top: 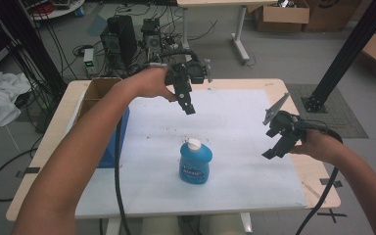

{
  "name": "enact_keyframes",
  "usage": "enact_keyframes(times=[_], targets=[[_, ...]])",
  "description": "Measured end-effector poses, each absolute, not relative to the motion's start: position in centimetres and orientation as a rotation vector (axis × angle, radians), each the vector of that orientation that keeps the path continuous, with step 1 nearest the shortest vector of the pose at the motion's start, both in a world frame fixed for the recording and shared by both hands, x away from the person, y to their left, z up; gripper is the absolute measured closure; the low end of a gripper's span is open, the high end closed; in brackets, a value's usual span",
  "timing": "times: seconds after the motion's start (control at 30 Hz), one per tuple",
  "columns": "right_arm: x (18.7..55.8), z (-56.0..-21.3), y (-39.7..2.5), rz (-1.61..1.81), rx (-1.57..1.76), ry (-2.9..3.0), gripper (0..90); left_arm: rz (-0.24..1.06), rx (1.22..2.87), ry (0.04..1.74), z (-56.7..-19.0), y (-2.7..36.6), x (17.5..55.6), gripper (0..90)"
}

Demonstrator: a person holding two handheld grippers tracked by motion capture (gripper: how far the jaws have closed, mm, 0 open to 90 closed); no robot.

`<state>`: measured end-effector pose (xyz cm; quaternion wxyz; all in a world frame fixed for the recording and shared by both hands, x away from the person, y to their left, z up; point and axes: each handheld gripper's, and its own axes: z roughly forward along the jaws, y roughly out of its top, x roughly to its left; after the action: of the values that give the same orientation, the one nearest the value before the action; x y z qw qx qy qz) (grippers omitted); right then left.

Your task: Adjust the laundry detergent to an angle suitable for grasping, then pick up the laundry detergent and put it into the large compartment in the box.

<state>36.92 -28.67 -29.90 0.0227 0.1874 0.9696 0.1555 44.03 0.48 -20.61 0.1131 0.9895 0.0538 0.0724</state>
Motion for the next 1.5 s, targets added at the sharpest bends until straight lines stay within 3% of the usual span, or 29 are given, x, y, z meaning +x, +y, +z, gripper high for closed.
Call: enact_keyframes(times=[1.5], targets=[[36.47, -29.04, -28.63, 0.487, 0.562, 2.995, 17.2, 0.247, 2.898, 0.176, -20.14, 0.55, 43.61, 19.6]])
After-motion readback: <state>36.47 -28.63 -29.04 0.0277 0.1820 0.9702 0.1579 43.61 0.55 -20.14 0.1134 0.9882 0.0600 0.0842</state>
